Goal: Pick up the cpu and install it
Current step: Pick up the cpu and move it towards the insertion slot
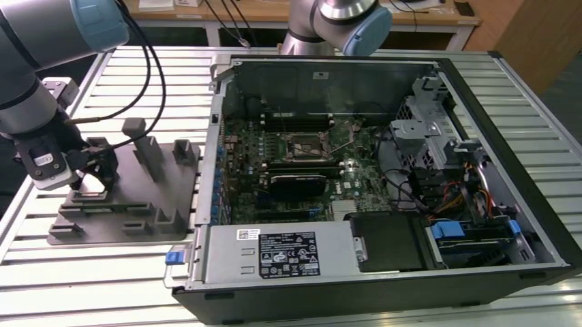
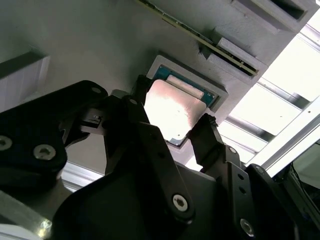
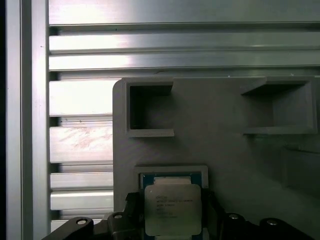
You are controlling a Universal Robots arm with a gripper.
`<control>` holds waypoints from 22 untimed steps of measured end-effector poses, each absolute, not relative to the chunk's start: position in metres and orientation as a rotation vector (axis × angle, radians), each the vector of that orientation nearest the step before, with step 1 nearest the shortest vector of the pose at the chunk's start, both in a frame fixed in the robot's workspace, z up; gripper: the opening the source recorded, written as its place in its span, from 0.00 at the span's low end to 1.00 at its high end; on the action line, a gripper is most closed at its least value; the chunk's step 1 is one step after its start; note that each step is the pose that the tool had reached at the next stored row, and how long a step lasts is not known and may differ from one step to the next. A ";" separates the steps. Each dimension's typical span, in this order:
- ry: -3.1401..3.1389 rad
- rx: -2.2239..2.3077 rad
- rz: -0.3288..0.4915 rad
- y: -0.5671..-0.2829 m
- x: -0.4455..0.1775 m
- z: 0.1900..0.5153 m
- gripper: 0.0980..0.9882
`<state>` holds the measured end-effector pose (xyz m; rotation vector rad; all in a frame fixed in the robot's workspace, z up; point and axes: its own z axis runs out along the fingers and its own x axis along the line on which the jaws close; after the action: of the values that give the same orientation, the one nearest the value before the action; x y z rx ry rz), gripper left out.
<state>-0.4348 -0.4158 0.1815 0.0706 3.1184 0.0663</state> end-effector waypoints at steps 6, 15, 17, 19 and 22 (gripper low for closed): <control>3.118 0.069 0.066 -0.416 -0.435 0.182 0.50; 3.118 0.067 0.066 -0.416 -0.435 0.190 0.50; 3.118 0.067 0.066 -0.416 -0.435 0.192 0.50; 3.119 0.066 0.066 -0.416 -0.435 0.194 0.50; 3.119 0.066 0.066 -0.416 -0.435 0.198 0.50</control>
<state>-0.4348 -0.4158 0.1976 0.0656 3.1185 0.0663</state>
